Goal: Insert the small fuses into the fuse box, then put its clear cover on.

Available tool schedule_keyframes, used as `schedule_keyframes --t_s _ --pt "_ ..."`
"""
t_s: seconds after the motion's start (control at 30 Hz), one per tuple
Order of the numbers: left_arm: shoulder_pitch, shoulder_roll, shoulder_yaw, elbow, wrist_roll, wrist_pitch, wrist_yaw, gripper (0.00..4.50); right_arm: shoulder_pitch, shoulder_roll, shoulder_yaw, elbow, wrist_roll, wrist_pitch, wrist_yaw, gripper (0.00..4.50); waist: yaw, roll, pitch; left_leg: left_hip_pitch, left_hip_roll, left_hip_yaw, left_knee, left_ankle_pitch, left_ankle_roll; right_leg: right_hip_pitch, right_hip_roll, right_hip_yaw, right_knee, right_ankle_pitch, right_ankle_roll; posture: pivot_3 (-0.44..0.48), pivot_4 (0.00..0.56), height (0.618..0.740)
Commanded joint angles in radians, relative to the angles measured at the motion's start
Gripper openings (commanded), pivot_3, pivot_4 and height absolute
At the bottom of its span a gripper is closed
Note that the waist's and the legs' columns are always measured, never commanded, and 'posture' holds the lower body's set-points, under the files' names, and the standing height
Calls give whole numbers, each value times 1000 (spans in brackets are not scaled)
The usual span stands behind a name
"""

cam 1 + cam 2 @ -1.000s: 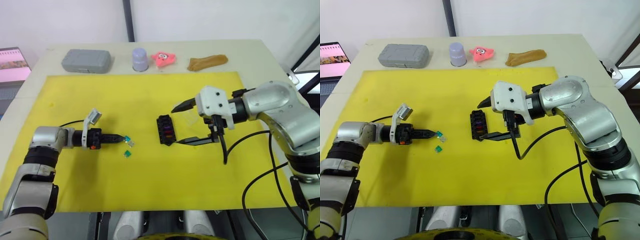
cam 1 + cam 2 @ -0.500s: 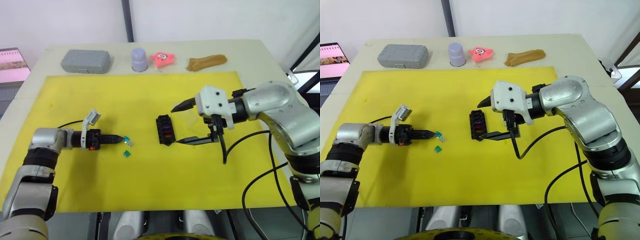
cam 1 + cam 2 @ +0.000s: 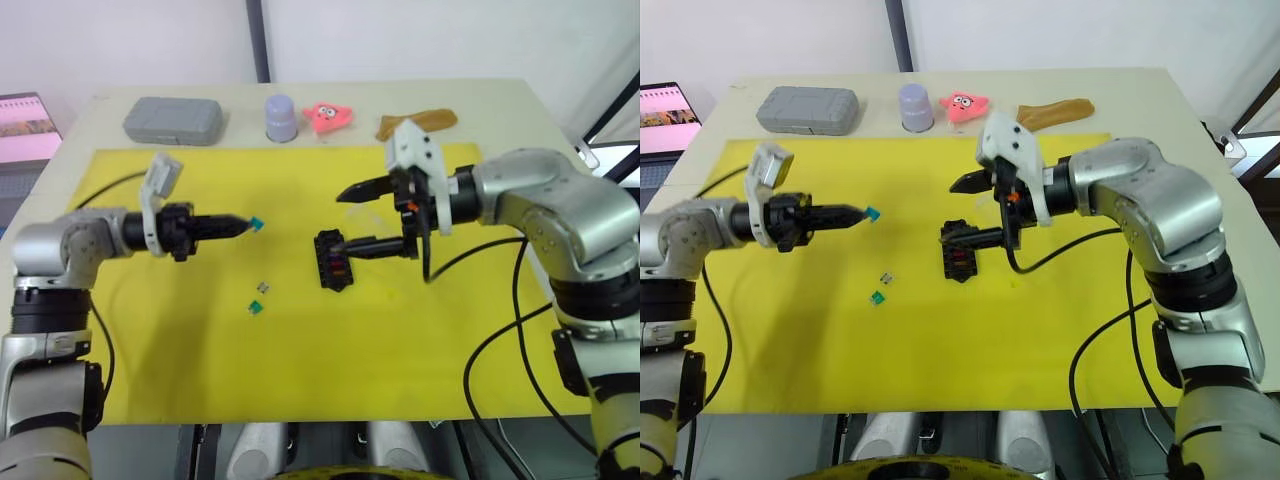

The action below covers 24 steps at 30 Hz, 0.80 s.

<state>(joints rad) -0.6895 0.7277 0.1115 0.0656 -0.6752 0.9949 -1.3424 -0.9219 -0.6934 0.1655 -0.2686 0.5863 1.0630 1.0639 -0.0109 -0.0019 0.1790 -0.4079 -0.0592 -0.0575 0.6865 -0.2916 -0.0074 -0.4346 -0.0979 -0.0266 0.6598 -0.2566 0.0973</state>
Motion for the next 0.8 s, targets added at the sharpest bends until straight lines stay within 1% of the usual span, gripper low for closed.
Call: schedule_keyframes --t_s 0.03,0.17,0.27,0.3,0.37,0.8 --pt "-31 -13 -13 -128 -39 -15 35 49 -44 20 -66 3 89 108 -25 4500 -1 0 0 0 0 0 0 0 0 0 0 0 0 0 0 0 150 731" --pt "-67 -44 -43 -194 -57 -28 59 49 -58 29 -85 9 135 174 -54 4500 -2 0 0 0 0 0 0 0 0 0 0 0 0 0 0 0 150 731" --pt "-76 -50 -64 -212 -64 -42 61 0 -63 36 -104 17 159 200 -77 3702 -2 0 0 0 0 0 0 0 0 0 1 0 0 0 0 0 150 731" --pt "-78 -51 -70 -213 -64 -45 62 0 -65 38 -110 16 170 209 -84 3273 -2 0 0 0 0 0 0 0 0 0 1 0 0 0 0 0 150 731" --pt "-80 -52 -79 -209 -63 -54 63 0 -67 43 -121 10 191 228 -97 2220 -2 0 0 0 0 0 0 0 0 0 1 0 0 0 0 0 150 731" --pt "-90 -51 -103 -186 -63 -83 71 0 -55 64 -125 -14 268 257 -147 2220 -2 0 0 0 0 0 0 0 0 0 1 0 0 0 0 0 150 731"
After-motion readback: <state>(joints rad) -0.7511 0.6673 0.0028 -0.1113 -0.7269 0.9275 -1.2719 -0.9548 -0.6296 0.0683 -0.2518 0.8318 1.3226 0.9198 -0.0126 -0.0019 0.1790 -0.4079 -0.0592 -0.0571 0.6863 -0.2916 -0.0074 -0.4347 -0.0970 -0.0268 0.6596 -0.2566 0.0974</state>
